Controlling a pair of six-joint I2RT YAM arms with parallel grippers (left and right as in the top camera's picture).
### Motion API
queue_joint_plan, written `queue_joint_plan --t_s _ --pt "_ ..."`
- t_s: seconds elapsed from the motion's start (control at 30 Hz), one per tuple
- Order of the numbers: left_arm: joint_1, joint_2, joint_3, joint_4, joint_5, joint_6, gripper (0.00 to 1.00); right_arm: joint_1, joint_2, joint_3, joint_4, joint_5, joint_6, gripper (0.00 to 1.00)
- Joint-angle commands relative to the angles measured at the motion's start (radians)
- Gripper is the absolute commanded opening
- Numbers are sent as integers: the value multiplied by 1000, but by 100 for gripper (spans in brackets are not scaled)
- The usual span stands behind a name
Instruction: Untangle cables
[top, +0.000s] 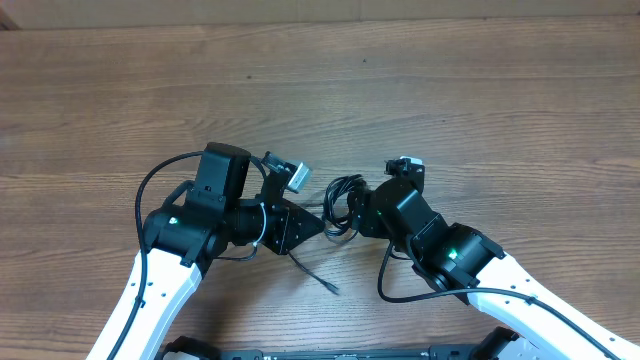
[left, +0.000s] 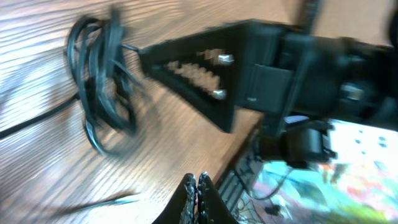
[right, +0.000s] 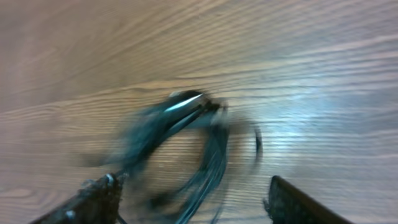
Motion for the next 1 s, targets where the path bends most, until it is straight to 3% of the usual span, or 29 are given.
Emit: queue_joint_plan --t_s 0.0,0.2,0.33,0.43,0.53,0.6,0.63,0.67,0.7,0.8,0.83,0.9,0.97 --pt "-7 -10 6 -1 -216 -146 4 -2 -12 18 -23 20 9 80" --pt "-7 -10 6 -2 -384 -268 5 -2 -65 18 -76 -34 9 84" --pt "-7 -10 6 -2 -427 -293 6 -2 -88 18 -95 -34 10 96" --pt "-7 -10 6 -2 -470 -349 28 -2 -87 18 -106 -42 10 97" --pt "-7 -5 6 8 -517 -427 60 -2 -87 18 -127 -42 10 97" --pt "-7 6 5 26 -532 -438 76 -2 -87 18 -135 -41 10 97" --pt "-7 17 5 37 -538 -444 92 -2 -87 18 -137 -41 10 97" --pt "-7 31 5 44 -542 -456 93 -2 -87 18 -139 -41 10 97" --pt "-7 44 5 49 -541 -470 90 -2 -87 18 -142 -41 10 97" --pt "-7 110 5 52 -545 -546 54 -2 -87 18 -151 -41 13 97" --pt "-7 136 5 55 -548 -565 49 -2 -87 18 -154 -42 15 97" --pt "-7 194 5 73 -548 -571 20 -2 -87 18 -163 -41 29 97" --pt "-7 251 5 103 -547 -570 5 -2 -87 18 -174 -42 44 97"
